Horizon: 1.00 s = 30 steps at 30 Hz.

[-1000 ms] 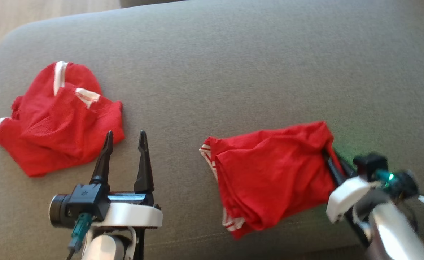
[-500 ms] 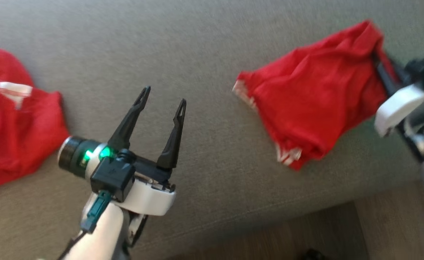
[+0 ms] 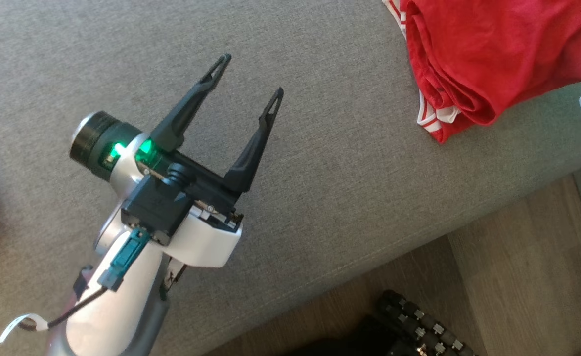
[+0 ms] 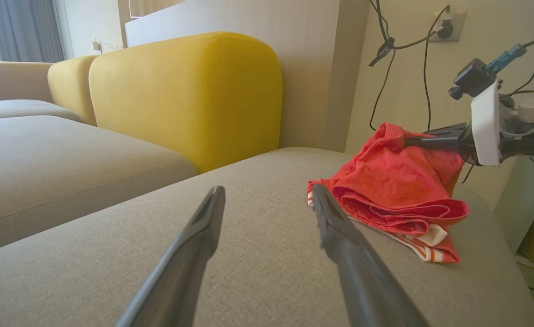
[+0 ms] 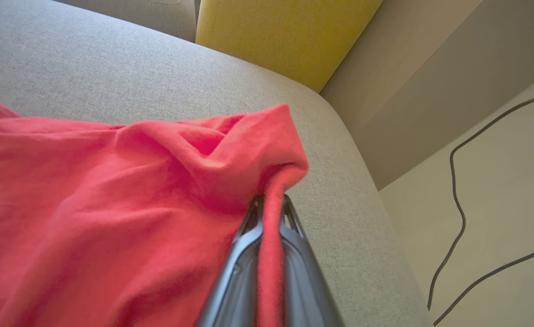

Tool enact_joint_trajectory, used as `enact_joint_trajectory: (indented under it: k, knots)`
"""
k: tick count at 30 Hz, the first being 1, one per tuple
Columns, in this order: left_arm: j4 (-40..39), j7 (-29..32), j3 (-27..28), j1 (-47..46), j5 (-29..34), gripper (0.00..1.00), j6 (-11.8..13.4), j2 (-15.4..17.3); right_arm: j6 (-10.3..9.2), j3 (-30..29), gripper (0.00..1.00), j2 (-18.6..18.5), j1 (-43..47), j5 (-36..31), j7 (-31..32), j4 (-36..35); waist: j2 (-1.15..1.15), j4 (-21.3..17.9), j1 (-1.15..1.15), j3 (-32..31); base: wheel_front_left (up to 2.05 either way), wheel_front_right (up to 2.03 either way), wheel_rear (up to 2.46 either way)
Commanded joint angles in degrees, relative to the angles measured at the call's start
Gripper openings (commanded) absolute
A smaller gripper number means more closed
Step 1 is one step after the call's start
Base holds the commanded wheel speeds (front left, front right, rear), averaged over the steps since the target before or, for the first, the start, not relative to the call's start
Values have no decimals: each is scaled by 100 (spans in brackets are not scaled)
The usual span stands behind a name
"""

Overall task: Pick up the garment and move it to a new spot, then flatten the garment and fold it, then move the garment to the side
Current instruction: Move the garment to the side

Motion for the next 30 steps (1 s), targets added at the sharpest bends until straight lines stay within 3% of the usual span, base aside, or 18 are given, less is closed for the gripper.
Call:
enact_joint_trajectory:
  k: [1, 16, 18, 19, 30]
  knots:
    - [-218, -29, 151, -82, 5, 100, -4, 63, -3, -17, 0, -122, -15, -31, -65, -153, 0, -34, 0, 34, 0, 0, 0]
    - [-298, -29, 312, -3, -183, 100, 204, 77, -3, -230, 0, -160, 90, -361, -276, -115, 0, 47, 0, -9, 0, 0, 0]
    - [-298, -29, 298, 5, -198, 100, 216, 61, -3, -252, 49, -131, 99, -371, -293, -139, 0, 73, 0, -21, 0, 0, 0]
    - [-298, -29, 289, 10, -205, 100, 222, 52, -3, -248, 98, -127, 105, -376, -311, -158, 0, 84, 0, -29, 0, 0, 0]
    - [-248, -29, 322, 112, -330, 100, 349, -87, -3, -296, 100, 23, 215, -446, -287, -629, 0, 252, 0, -374, 0, 0, 0]
